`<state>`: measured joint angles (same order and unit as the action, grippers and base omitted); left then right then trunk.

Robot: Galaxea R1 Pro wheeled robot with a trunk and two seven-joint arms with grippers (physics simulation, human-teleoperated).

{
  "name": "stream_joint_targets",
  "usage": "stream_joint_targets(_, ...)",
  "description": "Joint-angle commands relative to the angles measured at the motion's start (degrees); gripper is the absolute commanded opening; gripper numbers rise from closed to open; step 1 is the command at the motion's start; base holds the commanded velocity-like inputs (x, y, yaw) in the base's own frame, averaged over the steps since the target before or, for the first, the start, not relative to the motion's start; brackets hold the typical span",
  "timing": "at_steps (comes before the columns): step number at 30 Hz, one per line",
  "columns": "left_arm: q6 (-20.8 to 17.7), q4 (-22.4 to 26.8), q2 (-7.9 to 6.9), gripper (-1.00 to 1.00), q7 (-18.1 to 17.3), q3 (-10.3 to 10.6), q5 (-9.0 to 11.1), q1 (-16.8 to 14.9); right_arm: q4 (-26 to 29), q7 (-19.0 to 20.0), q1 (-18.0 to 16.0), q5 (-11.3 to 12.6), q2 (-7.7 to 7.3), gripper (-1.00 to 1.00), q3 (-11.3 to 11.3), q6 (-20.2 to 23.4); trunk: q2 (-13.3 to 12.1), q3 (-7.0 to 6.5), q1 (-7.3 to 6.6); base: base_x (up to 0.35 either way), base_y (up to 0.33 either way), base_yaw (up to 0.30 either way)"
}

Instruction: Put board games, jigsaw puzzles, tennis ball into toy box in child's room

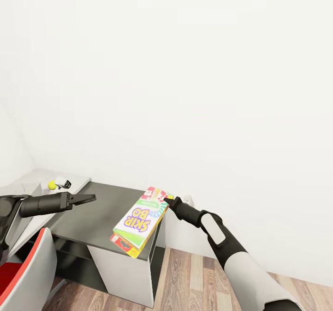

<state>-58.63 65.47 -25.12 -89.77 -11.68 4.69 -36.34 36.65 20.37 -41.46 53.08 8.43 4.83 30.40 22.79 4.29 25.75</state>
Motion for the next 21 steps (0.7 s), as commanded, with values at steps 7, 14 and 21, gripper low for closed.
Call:
stream_joint_targets(7,-0.6,0.0,-0.02,1.0,-0.2,0.1,0.0,0.0,-0.1,0.0,-0.1,0.2,0.0,-1.0,0.0,-1.0,0.1,0.13,0.04,0.0,0.0,0.0)
stream_joint_targets(14,-0.6,0.0,0.01,1.0,-0.2,0.1,0.0,0.0,-0.1,0.0,-0.1,0.2,-0.01,-1.0,0.0,-1.2,0.1,0.13,0.04,0.0,0.0,0.0)
stream_joint_targets(21,-0.6,0.0,0.0,1.0,-0.2,0.1,0.0,0.0,-0.1,0.0,-0.1,0.1,0.0,-1.0,0.0,-1.3,0.1,0.13,0.04,0.0,0.0,0.0)
